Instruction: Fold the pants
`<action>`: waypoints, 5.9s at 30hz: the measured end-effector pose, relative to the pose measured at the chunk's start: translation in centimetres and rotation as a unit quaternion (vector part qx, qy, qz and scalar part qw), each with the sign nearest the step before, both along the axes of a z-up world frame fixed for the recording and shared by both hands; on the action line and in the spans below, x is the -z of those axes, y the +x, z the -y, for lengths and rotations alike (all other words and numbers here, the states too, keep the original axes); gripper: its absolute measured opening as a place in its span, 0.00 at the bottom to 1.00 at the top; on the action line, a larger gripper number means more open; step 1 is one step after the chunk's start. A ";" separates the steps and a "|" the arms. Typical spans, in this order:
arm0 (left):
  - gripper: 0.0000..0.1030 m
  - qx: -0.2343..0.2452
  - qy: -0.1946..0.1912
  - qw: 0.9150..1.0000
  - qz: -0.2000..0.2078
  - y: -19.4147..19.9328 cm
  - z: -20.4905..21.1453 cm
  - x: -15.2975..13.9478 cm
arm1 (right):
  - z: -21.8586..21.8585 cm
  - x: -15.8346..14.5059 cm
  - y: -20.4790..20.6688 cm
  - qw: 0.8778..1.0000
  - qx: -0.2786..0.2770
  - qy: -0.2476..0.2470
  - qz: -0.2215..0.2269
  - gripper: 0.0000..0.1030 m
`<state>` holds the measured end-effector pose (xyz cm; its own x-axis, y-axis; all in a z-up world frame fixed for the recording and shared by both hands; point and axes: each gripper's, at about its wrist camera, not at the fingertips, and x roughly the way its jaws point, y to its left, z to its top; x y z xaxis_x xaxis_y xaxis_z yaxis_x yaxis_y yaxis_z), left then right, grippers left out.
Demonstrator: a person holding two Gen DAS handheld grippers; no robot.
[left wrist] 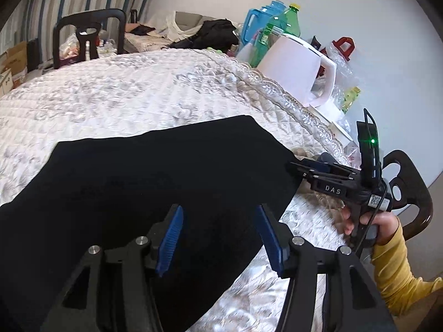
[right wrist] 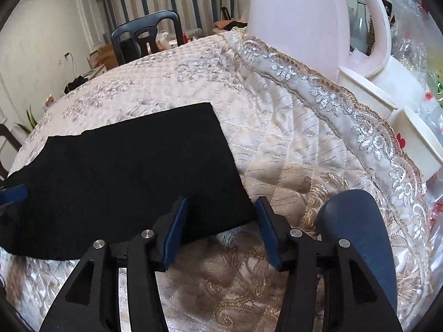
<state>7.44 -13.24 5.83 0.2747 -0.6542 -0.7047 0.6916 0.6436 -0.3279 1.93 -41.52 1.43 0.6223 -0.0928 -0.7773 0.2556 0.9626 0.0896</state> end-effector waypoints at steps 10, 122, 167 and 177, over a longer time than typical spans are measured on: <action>0.57 0.023 0.001 1.000 -0.008 1.3 2.7 -0.2 | -0.8 -0.2 0.5 1.000 -0.012 -0.012 -0.002 0.44; 0.41 -0.123 -0.044 0.989 -0.069 4.6 -13.1 1.3 | -20.3 -2.5 0.7 0.929 -0.338 0.116 0.099 0.19; 0.54 -0.141 0.129 0.978 0.078 0.1 -10.2 2.3 | -15.5 -2.6 -0.3 0.973 -0.215 -0.023 0.086 0.25; 0.54 -0.130 0.126 0.979 0.096 1.3 -8.9 1.3 | -13.9 0.5 1.6 0.981 -0.191 0.014 0.018 0.44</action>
<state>8.71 -4.36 4.50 0.5518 -0.3563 -0.7541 0.5274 0.8495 -0.0155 3.53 -27.66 0.92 0.6349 0.1732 -0.7529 -0.1271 0.9847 0.1193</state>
